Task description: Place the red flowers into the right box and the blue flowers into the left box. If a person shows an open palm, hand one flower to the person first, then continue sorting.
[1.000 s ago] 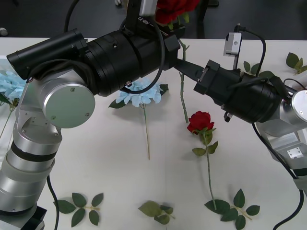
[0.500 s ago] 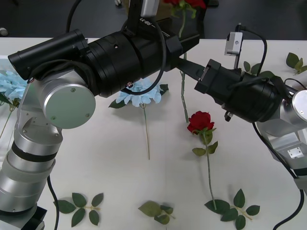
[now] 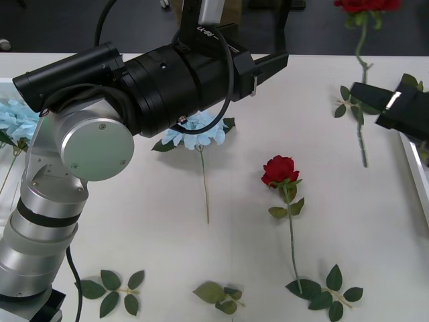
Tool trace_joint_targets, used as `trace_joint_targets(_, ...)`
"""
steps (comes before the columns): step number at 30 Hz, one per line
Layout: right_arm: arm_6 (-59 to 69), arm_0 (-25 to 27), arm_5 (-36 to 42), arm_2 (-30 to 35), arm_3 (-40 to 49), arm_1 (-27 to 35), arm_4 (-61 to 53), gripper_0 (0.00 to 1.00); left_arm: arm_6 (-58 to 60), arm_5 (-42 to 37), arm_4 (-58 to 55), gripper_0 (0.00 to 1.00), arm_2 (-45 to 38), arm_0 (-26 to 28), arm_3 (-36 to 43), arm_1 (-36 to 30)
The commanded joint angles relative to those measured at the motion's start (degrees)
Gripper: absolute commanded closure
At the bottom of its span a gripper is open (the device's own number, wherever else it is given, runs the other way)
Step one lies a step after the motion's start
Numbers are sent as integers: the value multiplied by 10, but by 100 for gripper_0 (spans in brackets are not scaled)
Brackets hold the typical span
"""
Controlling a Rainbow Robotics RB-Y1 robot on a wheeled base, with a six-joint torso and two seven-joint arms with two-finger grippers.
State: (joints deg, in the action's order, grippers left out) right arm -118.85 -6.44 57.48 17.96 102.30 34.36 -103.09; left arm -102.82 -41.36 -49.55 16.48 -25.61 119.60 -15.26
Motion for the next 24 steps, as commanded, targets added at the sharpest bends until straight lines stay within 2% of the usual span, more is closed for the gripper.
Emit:
trace_joint_targets(1,34,40,27,69,10,70,75,100,2,9,-7,0,10,-18,12,-8)
trace_joint_targets(7,47,100,33,105,1,192,188,100,11,8,-17,0,10,-16,11,-25)
trace_joint_targets(11,47,137,33,98,-51,255,242,100,75,-3,-74,0,16,-2,-18,-108)
trace_joint_targets(17,30,147,28,96,-136,266,346,100,130,-101,-137,0,16,2,-66,-231)
trace_joint_targets(19,29,147,24,96,-142,266,359,100,137,-112,-143,0,16,2,-71,-239)
trace_joint_targets(20,26,147,-11,81,-165,266,403,100,170,-161,-150,0,16,1,-83,-265)
trace_joint_targets(24,27,146,-69,49,-204,266,432,100,234,-241,-138,0,17,1,-85,-310)
